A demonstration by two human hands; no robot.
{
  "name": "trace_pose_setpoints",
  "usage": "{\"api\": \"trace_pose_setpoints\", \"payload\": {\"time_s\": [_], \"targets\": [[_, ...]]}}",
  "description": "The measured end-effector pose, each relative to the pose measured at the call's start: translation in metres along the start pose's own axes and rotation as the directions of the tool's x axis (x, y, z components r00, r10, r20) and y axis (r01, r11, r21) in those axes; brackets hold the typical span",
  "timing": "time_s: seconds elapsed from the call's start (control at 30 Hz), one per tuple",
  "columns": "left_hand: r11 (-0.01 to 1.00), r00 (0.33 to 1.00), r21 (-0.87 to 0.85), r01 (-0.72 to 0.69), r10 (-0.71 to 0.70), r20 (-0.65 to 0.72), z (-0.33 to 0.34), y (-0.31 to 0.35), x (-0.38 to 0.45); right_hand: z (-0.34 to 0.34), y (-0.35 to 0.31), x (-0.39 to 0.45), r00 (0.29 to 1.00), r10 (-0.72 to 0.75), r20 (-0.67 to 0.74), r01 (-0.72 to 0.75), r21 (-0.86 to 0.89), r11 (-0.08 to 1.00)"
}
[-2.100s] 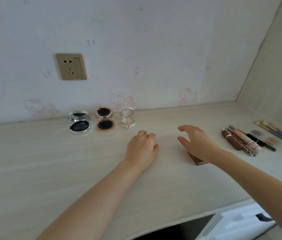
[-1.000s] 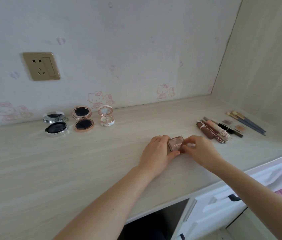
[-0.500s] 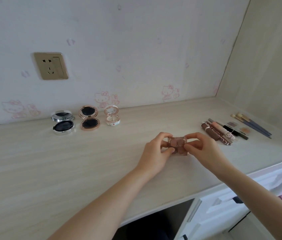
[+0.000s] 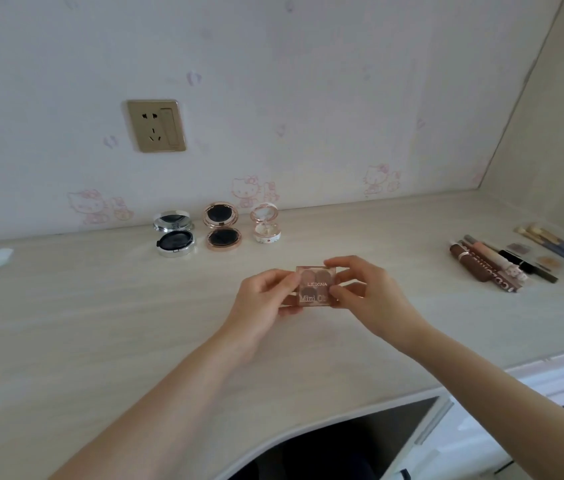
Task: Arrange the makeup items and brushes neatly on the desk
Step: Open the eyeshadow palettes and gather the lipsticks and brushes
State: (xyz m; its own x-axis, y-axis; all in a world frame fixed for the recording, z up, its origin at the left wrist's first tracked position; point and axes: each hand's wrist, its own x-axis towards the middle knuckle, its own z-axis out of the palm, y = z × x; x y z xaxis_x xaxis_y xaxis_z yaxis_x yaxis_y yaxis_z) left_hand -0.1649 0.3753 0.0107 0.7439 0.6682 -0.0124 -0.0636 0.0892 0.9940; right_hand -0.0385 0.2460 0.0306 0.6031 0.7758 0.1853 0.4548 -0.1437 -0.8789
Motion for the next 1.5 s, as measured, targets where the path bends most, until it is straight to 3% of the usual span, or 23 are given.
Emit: {"api": "trace_pose_setpoints", "payload": {"time_s": [0.2, 0.37, 0.5, 0.7, 1.0, 1.17, 1.5], "targets": [[0.985, 0.996, -0.152, 0.086, -0.083, 0.02, -0.042, 0.004, -0.018, 0.039, -0.02, 0.007, 0.994, -0.021, 0.109, 0.018, 0.032, 0.999], [0.979, 0.993, -0.187, 0.081, -0.095, -0.067, -0.061, 0.004, -0.03, 0.061, -0.031, 0.009, 0.978, -0.158, 0.134, 0.179, -0.16, 0.971], [0.967, 0.985, -0.242, 0.08, -0.114, -0.129, -0.068, 0.003, -0.034, 0.073, -0.033, 0.005, 0.922, -0.321, 0.218, 0.377, -0.304, 0.875], [0.954, 0.989, -0.294, 0.056, -0.094, -0.116, -0.074, 0.004, -0.037, 0.082, -0.036, 0.006, 0.875, -0.357, 0.326, 0.454, -0.299, 0.839], [0.901, 0.997, -0.429, 0.069, -0.082, -0.012, -0.074, 0.004, -0.038, 0.089, -0.041, 0.005, 0.889, -0.386, 0.247, 0.453, -0.336, 0.826], [0.907, 0.995, -0.41, 0.098, -0.099, 0.018, -0.075, 0.002, -0.038, 0.086, -0.043, 0.005, 0.866, -0.404, 0.295, 0.493, -0.375, 0.785], [0.907, 0.992, -0.402, 0.124, -0.124, 0.026, -0.076, 0.001, -0.038, 0.078, -0.047, 0.015, 0.877, -0.348, 0.332, 0.448, -0.303, 0.841]]}}
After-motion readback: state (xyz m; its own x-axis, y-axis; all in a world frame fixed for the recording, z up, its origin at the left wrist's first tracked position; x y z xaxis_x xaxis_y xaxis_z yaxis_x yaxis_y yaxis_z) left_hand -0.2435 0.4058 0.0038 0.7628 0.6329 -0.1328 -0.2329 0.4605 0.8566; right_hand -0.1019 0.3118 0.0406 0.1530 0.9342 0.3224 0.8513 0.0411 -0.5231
